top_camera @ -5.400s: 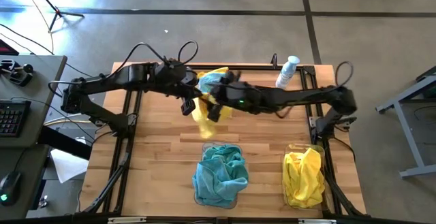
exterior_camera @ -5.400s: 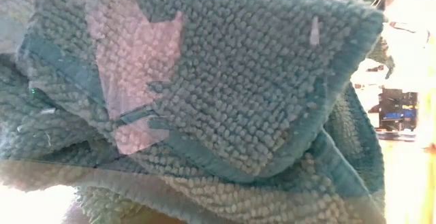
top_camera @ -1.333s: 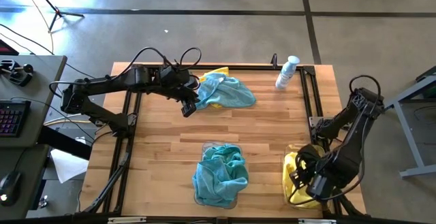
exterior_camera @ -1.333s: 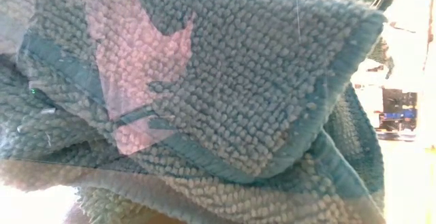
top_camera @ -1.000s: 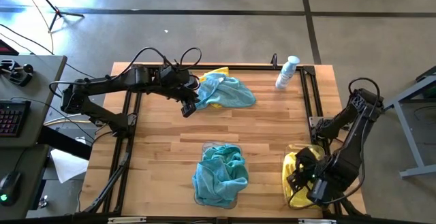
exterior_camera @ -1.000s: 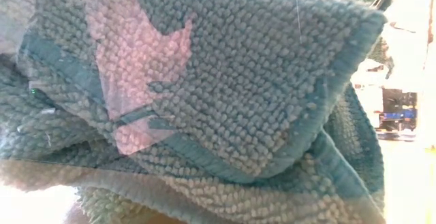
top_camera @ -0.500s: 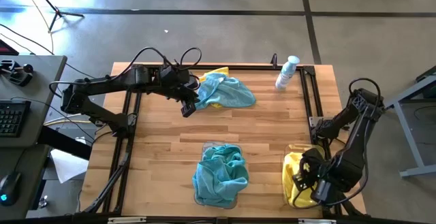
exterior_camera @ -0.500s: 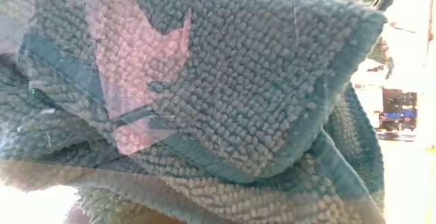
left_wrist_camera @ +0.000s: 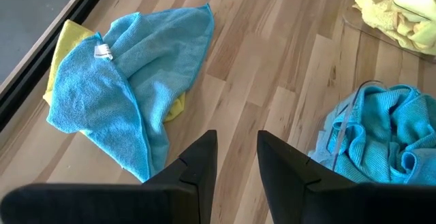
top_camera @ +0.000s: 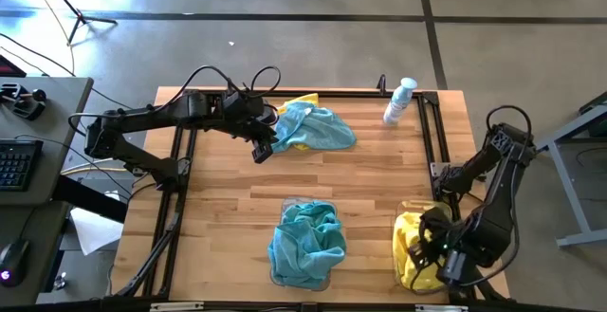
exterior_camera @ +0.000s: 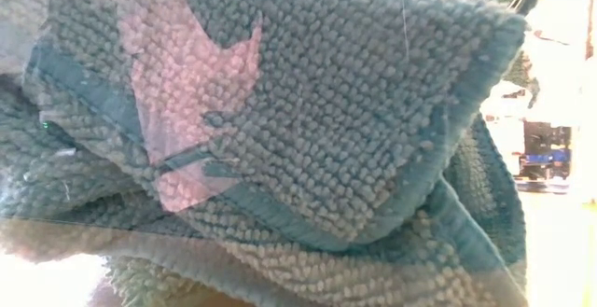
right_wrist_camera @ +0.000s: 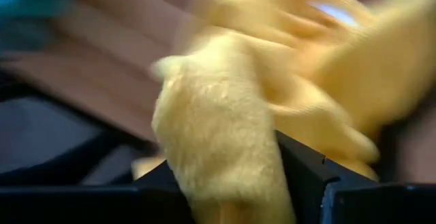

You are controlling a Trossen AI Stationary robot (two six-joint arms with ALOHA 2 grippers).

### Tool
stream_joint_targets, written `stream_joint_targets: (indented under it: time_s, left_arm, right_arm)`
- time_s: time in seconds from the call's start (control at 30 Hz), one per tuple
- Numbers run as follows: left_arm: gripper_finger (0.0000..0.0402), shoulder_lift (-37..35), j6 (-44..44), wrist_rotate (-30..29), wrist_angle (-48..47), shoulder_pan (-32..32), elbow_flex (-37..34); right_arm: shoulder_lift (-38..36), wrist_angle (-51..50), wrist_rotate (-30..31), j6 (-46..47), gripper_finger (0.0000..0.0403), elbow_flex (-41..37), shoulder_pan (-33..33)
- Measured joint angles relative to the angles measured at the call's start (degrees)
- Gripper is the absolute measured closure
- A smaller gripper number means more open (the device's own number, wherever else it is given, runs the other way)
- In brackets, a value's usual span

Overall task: Sort microfiber towel by color & place in baskets
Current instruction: Put the yellow towel into the right transparent bin

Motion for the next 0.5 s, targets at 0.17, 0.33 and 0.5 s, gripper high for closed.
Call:
stream_joint_targets:
  time_s: [0.17, 0.33, 0.5]
  left_arm:
    - [0.0310, 0.0, 0.0, 0.0, 0.0, 0.0, 0.0]
    - [0.0310, 0.0, 0.0, 0.0, 0.0, 0.0, 0.0]
    - [0.0310, 0.0, 0.0, 0.0, 0.0, 0.0, 0.0]
  right_arm:
    - [0.0, -0.1, -5.1, 2.2, 0.0261, 0.1, -0.4]
    - [0.0, -1.3, -0.7, 3.0, 0.0261, 1.9, -0.2]
    - [0.0, -5.6, 0.5, 4.7, 0.0261, 6.3, 0.3]
